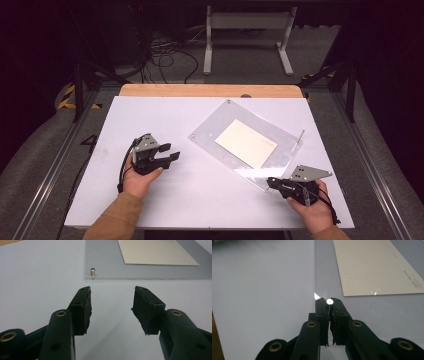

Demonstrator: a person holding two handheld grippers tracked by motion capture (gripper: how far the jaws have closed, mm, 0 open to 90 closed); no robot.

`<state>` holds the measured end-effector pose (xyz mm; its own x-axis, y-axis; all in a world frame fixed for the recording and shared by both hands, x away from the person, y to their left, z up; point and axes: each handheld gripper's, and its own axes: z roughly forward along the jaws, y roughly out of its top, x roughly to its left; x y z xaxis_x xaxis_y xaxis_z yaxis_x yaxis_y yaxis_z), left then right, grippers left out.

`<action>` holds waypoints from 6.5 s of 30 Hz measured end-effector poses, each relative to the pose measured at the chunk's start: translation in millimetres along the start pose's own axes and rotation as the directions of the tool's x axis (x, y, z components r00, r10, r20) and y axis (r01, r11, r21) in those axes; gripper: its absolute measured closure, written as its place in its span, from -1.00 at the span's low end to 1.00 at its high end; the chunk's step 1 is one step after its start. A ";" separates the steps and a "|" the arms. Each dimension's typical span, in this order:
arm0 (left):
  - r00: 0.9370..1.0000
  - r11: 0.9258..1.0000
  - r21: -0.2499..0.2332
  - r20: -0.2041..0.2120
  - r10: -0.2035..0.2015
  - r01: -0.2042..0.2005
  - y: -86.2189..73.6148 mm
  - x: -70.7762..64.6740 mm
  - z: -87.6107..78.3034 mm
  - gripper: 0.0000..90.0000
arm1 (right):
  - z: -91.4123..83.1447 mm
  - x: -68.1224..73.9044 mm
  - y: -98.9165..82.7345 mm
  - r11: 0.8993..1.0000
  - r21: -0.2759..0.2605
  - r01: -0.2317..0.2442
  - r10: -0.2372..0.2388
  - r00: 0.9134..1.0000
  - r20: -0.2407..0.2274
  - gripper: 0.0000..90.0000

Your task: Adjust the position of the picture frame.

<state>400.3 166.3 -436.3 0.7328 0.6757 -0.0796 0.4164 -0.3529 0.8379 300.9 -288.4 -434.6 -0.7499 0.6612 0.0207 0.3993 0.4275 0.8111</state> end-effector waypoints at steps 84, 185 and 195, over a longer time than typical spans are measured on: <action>0.985 0.958 0.231 0.014 0.173 -0.171 40.8 -15.3 39.2 0.85 | -26.6 1.8 0.3 0.996 -0.076 -0.040 0.042 0.999 0.022 0.89; 0.954 0.935 0.243 0.219 0.205 -0.257 -4.3 -79.9 31.1 0.84 | -15.8 -93.3 17.2 0.981 -0.153 -0.119 0.153 0.960 0.236 0.65; 0.948 0.933 0.235 0.231 0.217 -0.271 -4.9 -87.5 30.9 0.85 | -28.3 -85.9 8.7 0.979 -0.162 -0.127 0.162 0.962 0.220 0.65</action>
<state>350.8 88.9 -450.2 0.9099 0.4145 -0.0180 0.3163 -0.6648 0.6768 353.9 -358.9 -412.8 -0.5409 0.8408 0.0225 0.4011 0.2344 0.8856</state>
